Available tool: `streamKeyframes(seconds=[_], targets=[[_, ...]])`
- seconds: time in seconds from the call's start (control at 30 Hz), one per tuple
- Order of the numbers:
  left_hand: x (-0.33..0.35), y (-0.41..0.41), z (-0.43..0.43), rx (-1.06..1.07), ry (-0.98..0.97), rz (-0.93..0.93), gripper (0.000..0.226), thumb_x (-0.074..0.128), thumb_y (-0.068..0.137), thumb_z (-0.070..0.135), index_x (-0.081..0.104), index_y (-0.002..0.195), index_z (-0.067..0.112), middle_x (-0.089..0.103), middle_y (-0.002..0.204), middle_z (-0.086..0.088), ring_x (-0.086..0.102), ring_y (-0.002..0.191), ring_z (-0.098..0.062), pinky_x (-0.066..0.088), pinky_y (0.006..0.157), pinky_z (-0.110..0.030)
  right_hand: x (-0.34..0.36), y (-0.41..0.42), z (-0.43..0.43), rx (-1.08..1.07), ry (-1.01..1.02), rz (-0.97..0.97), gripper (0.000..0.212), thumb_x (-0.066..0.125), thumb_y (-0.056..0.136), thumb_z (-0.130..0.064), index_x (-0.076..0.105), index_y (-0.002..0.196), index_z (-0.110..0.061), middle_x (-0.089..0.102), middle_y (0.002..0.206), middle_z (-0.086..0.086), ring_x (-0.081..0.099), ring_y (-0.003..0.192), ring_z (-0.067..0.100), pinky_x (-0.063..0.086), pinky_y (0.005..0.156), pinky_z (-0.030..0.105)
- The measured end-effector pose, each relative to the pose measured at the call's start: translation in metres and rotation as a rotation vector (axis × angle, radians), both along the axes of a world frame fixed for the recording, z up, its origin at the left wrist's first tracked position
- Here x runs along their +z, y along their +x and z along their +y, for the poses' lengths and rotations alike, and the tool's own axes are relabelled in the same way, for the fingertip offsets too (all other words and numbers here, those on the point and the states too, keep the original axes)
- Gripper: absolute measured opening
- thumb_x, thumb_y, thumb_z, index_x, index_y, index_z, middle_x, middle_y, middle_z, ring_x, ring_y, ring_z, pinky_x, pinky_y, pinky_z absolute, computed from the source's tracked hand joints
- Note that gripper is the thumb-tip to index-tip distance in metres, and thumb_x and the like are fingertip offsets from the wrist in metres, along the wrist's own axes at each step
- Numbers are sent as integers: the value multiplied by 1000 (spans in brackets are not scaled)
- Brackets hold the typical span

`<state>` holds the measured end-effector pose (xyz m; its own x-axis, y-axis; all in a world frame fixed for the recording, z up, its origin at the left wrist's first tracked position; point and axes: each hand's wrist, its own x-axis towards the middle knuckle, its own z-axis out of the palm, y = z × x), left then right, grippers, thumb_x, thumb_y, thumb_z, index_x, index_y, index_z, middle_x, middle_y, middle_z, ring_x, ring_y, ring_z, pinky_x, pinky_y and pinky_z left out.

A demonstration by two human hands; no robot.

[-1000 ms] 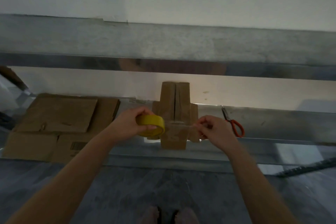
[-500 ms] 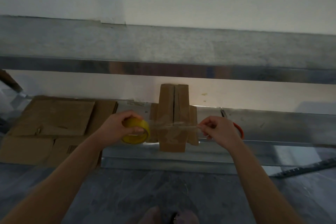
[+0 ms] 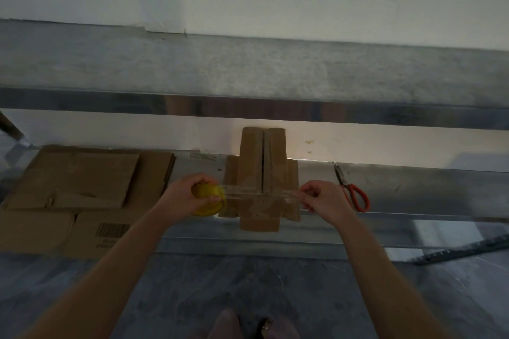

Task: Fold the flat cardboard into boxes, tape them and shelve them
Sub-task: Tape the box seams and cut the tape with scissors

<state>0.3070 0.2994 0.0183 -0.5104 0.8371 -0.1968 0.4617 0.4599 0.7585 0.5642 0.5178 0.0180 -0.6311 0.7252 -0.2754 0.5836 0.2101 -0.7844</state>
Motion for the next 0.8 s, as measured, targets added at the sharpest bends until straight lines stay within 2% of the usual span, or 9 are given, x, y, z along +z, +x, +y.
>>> streamKeyframes(seconds=[0.13, 0.23, 0.4, 0.53, 0.6, 0.67, 0.73, 0.8], targets=[[-9, 1, 6, 16, -10, -18, 32, 78, 75, 44, 59, 101, 47, 61, 107, 15, 58, 98, -8, 49, 79, -27, -13, -6, -1, -39, -29, 19, 9, 72, 87, -30, 67, 80, -30, 70, 68, -7, 66, 63, 4, 50, 54, 12], [-14, 3, 12, 14, 3, -24, 41, 76, 77, 43, 55, 111, 49, 57, 107, 18, 57, 97, -5, 45, 77, -23, -24, -12, -6, -79, -66, 44, 11, 68, 91, -24, 66, 81, -29, 69, 74, -7, 67, 74, 11, 55, 64, 24], [-16, 8, 20, -99, 22, -23, 50, 70, 87, 32, 49, 128, 52, 56, 123, 19, 53, 113, 0, 41, 95, -22, -32, -21, -16, -147, -99, 133, 18, 62, 93, -16, 60, 84, -31, 66, 84, -6, 64, 79, 14, 47, 63, 23], [-16, 15, 23, -156, 16, 24, 52, 64, 92, 20, 48, 126, 55, 56, 125, 21, 50, 112, 10, 35, 92, -6, -39, -26, -31, -220, -99, 200, 17, 67, 91, -24, 54, 92, -35, 63, 93, -8, 64, 84, 17, 57, 66, 33], [-15, 15, 23, -139, 18, 29, 56, 64, 92, 18, 47, 123, 60, 56, 123, 24, 49, 110, 11, 34, 90, -5, -43, -25, -42, -280, -98, 238, 18, 70, 88, -32, 55, 97, -32, 63, 97, -9, 65, 88, 15, 59, 71, 38], [-15, 13, 22, -127, 15, 19, 57, 64, 92, 18, 46, 120, 64, 55, 120, 25, 49, 110, 9, 34, 90, -8, -46, -21, -50, -312, -21, 239, 17, 71, 87, -37, 56, 96, -34, 64, 97, -12, 64, 90, 8, 58, 76, 37], [-15, 12, 21, -137, 11, 22, 58, 64, 92, 18, 45, 119, 65, 55, 118, 23, 51, 109, 5, 36, 88, -10, -48, -16, -57, -265, 82, 203, 14, 69, 88, -32, 58, 94, -39, 65, 96, -16, 63, 90, 5, 56, 79, 33], [-13, 11, 22, -145, 10, 37, 57, 64, 92, 18, 44, 120, 63, 56, 118, 19, 51, 109, 1, 37, 90, -15, -49, -13, -67, -195, 111, 185, 20, 66, 90, -28, 61, 107, -38, 66, 103, -15, 64, 96, 7, 55, 83, 27]])
